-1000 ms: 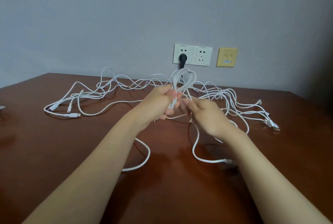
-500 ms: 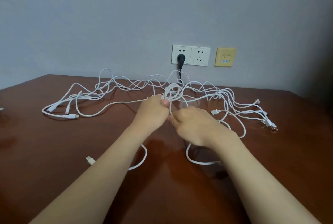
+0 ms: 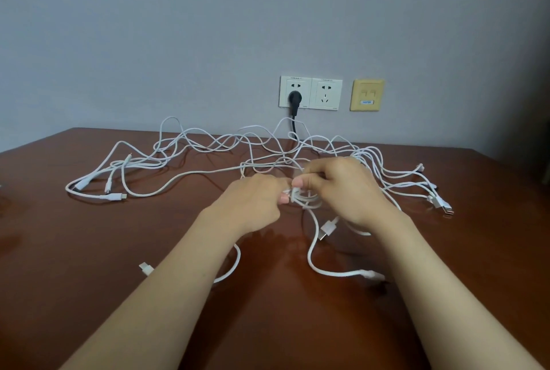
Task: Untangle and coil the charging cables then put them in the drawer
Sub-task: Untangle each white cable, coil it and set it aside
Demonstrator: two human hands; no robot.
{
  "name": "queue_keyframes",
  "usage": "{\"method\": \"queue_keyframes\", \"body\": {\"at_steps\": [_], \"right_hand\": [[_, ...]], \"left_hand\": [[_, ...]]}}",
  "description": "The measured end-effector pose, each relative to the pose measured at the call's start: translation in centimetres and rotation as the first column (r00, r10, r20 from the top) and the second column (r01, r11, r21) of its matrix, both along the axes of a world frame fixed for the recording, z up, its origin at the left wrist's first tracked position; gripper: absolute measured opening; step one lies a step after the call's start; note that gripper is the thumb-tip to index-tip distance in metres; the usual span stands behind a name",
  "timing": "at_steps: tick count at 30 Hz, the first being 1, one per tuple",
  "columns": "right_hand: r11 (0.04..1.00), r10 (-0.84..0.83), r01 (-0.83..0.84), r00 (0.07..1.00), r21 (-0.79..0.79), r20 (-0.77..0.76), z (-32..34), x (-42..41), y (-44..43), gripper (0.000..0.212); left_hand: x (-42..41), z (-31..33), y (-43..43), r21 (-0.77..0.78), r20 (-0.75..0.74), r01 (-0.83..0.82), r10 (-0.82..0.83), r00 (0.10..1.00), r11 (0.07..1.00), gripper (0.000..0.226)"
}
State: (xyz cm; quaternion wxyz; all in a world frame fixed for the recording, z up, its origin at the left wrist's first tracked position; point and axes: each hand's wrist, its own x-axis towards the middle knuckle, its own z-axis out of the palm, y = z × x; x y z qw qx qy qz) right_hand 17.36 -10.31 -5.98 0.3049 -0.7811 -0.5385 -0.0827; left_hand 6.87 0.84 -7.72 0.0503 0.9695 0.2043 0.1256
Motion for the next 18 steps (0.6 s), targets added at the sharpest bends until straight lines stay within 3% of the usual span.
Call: {"method": "queue_keyframes", "body": {"at_steps": [2,4,6,12,14,18], "right_hand": [[0.994,-0.012,0.022,0.996,0.107,-0.090,0.0,0.5,0.0,0.019],[0.978,-0.023,0.058,0.985,0.201,-0.172,0.0,1.0,0.0,0.029],[0.972,0.063,0.010,0.953,0.236,-0.297,0.1,1.4,-0.2,0.029],[0.941,0.338,-0.247,0.682,0.230,-0.649,0.0,2.5,-0.9,0.006],[0.924,0.382,-0.257,0.584,0.282,-0.716,-0.4,2.6,-0.8,0.013],[0.936,0.352,-0.190,0.534,0.296,-0.769,-1.0,2.5,-0.1,0.016]], "left_hand": [[-0.2,0.3,0.0,0.007,-0.001,0.030,-0.030,1.000,1.000,0.036],[-0.2,0.5,-0.2,0.012,-0.034,0.076,-0.075,0.997,0.997,0.018],[-0.3,0.7,-0.5,-0.005,-0.035,0.137,-0.137,0.990,0.991,0.018],[-0.3,0.4,-0.6,-0.181,0.092,0.300,-0.288,0.953,0.936,0.024],[-0.1,0.1,-0.5,-0.252,0.171,0.331,-0.294,0.940,0.910,0.029],[0.2,-0.4,-0.1,-0.334,0.283,0.333,-0.244,0.928,0.881,0.044]]}}
